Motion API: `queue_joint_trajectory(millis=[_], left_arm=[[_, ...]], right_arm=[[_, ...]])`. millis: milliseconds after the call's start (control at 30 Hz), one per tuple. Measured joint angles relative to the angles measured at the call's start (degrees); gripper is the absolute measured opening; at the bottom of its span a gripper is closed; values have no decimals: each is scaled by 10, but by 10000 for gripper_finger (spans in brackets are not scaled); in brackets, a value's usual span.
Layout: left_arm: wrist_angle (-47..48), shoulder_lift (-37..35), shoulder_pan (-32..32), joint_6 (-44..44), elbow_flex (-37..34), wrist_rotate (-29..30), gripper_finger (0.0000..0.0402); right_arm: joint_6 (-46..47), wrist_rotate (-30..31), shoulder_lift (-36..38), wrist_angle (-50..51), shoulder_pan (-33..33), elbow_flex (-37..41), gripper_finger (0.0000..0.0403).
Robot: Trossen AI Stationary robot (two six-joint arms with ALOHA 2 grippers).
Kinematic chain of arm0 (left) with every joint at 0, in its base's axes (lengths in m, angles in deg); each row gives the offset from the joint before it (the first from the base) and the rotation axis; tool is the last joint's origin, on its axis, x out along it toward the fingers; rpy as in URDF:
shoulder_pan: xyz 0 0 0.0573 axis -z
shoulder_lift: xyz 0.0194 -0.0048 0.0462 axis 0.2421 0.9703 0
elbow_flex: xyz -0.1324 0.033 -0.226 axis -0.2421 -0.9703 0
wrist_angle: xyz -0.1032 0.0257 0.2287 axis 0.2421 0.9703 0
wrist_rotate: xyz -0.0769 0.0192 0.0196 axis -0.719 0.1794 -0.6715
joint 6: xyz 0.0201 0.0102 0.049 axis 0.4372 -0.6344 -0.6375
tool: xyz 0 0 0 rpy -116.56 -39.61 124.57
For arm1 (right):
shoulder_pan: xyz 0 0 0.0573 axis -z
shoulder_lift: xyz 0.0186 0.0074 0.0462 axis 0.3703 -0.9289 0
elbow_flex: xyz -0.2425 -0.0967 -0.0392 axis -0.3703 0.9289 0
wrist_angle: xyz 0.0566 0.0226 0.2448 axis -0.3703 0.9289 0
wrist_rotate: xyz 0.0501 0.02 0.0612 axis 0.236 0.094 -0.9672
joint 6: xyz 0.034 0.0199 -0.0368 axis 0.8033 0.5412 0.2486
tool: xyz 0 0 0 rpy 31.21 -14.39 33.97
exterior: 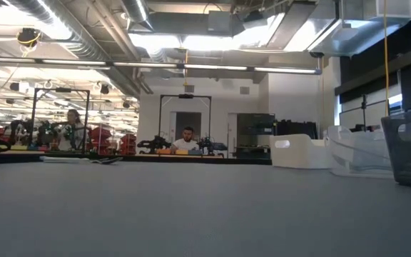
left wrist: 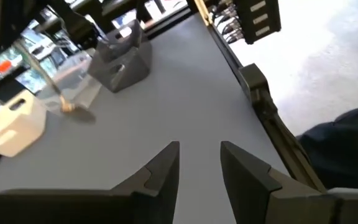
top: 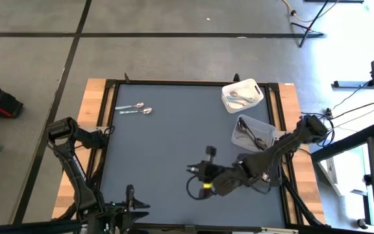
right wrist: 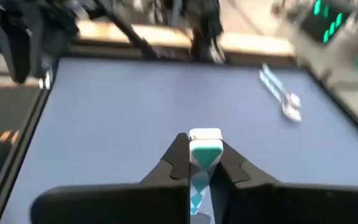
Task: Sort silverware by color (type)
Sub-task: Put the bottom white and blue spoon into the black bin
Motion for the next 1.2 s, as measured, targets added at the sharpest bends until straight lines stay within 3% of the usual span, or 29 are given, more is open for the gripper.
queue_joint_trajectory(millis=[267, 533, 733, 1000, 1200], left_arm=[[12, 0, -14, 15, 0, -31, 112], [11, 0, -35, 19, 0, -32, 112], [11, 0, -38, 20, 0, -56, 112], [11, 0, -38, 20, 0, -60, 112], [11, 0, -36, 20, 0, -60, 112]], right_arm=[[226, -57, 73, 273, -7, 0, 9], [422, -120, 78, 505, -16, 0, 6], [443, -128, 81, 528, -15, -4, 11], [408, -63, 81, 569, -16, -79, 8], [509, -114, 82, 700, -25, -77, 8]])
